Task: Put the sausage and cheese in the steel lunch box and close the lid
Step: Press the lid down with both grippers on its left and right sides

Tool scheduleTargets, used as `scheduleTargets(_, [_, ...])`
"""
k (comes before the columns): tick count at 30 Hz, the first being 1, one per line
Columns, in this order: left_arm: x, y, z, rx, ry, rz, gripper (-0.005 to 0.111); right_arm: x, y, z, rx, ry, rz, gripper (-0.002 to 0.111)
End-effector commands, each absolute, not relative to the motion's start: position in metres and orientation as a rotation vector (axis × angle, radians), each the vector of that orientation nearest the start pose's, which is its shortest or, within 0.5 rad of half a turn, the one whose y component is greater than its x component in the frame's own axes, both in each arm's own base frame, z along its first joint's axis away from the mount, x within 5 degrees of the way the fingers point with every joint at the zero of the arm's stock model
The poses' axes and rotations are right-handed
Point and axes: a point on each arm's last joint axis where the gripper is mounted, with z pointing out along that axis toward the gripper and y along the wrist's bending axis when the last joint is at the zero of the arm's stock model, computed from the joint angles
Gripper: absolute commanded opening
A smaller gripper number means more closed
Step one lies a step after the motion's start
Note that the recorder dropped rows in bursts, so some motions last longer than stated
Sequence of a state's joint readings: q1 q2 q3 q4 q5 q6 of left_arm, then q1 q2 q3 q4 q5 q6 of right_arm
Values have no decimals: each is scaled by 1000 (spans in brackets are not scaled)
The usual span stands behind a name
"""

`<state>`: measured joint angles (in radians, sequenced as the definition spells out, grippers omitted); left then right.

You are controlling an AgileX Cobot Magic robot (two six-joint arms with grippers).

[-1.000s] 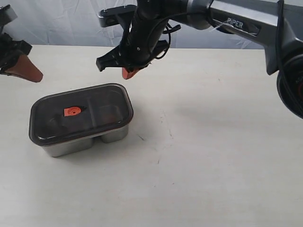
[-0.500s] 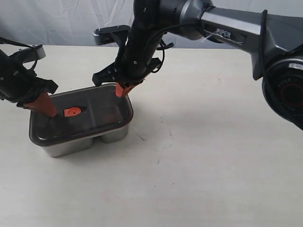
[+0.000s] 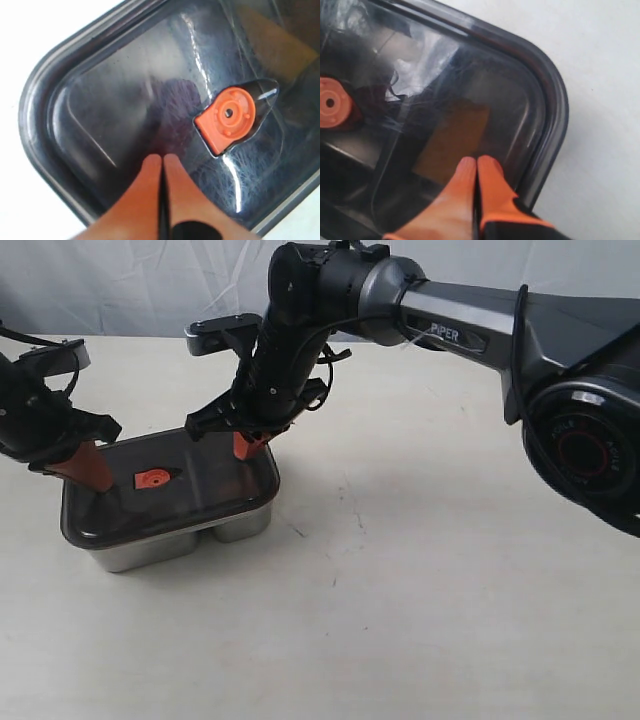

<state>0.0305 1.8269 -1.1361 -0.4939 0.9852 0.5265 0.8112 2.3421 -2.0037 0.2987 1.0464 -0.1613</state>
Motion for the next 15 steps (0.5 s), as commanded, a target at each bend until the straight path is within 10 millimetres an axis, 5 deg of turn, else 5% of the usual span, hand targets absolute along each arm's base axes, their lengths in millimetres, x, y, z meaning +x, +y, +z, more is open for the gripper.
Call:
scheduleTargets(1, [325, -21, 167, 341, 3025, -511, 0, 316, 382, 149, -1263, 2736, 527, 0])
scheduleTargets(15, [323, -21, 159, 312, 3047, -509, 0, 311, 382, 121, -1294, 2855, 533, 0])
